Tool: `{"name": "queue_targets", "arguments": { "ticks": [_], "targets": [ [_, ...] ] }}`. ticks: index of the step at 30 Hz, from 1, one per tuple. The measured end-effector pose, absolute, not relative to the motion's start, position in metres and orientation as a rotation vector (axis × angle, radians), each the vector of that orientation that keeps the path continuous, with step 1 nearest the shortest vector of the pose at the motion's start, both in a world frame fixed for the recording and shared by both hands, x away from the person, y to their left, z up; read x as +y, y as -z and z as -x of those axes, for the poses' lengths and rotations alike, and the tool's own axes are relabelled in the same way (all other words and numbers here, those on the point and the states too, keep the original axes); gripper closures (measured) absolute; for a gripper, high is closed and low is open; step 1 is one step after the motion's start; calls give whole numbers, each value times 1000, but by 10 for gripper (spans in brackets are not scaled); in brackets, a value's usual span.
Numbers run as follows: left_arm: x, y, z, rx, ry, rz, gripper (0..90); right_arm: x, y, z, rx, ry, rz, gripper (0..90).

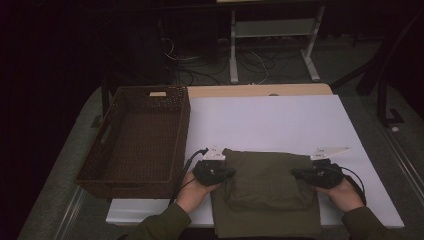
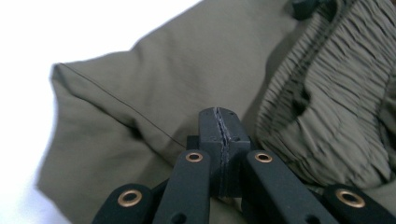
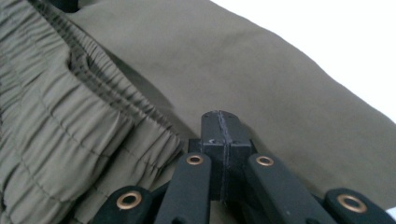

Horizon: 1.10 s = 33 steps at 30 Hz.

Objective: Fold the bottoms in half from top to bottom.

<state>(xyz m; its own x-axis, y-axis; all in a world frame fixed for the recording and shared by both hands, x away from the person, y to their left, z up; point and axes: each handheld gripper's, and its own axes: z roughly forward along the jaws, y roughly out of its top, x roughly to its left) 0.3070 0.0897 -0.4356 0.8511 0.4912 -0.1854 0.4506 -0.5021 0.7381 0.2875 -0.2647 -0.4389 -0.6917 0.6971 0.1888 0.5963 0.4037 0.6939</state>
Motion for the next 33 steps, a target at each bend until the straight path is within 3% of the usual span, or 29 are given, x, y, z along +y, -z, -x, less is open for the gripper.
{"name": "queue_targets", "arguments": {
  "ticks": [10, 33],
  "targets": [
    [80, 445, -299, 595, 19, -2217, 876, -262, 444, -284, 2611, -1182, -1118, 893],
    [82, 435, -287, 468, 73, -2209, 873, -253, 434, -267, 2709, -1262, -952, 893]
  ]
}}
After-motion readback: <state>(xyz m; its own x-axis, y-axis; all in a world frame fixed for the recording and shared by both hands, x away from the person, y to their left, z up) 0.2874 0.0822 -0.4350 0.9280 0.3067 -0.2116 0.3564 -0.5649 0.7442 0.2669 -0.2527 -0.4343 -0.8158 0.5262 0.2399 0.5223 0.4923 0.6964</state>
